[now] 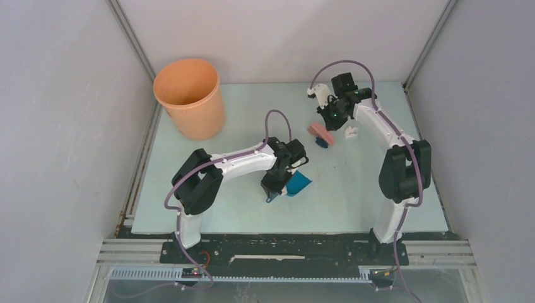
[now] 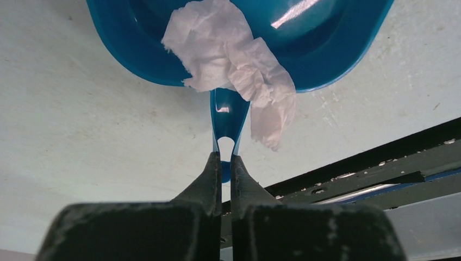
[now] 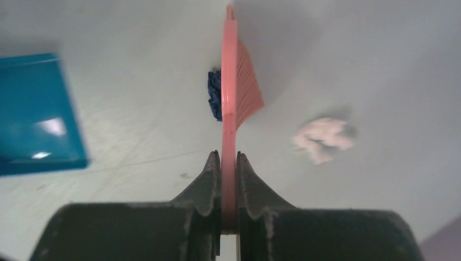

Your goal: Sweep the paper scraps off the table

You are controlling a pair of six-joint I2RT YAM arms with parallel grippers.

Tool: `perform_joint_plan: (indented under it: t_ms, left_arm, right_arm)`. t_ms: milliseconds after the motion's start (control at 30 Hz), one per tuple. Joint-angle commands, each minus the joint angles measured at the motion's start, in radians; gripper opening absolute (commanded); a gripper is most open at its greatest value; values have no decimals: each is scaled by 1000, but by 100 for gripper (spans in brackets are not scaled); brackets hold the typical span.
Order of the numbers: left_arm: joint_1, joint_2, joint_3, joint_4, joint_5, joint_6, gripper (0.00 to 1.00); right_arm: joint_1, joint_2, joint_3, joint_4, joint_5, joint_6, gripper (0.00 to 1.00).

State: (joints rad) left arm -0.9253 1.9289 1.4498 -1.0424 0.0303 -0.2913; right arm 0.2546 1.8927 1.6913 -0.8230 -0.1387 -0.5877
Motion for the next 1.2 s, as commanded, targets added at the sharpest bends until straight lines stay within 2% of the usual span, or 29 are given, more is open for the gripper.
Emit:
perform_joint_plan:
  t_ms: [0,233,333,533,667,833,933,1033,1067,1167]
  left_arm:
    - [-6,21,37,-13,19,-19,0]
    - [-6,50,74,23,2,-17,0]
    - [-7,43,78,25,-11,-22,0]
    - [-17,-22,35,42,-27,-20,0]
    - [-28,-51,11,42,-26,-22,0]
    - [-39,-76,-12,29,-19,-23,0]
    - [-43,-89,-20,20,-20,-23,0]
    - [-43,-103,-26,7,-28,-19,0]
    - [-43,-113,-29,-1,-45,-9,5]
    - [-43,-170,-59,3,-153,32,36]
  right_arm:
    - [47,-91,-90,-146,-218,143,0]
    - [67,-182,-142,-259,-522,272,0]
    - [55,-199,-92,-321,-530,272,0]
    - [-73,-184,112,-354,-339,213,0]
    - [-122,-112,221,-280,-79,116,0]
    - [-144,6,266,-108,255,-42,0]
    - [-159,87,317,-56,348,-95,0]
    - [-170,163,394,-72,368,-99,0]
    - [-171,179,413,-76,373,-97,0]
    - [-169,198,431,-82,363,-88,0]
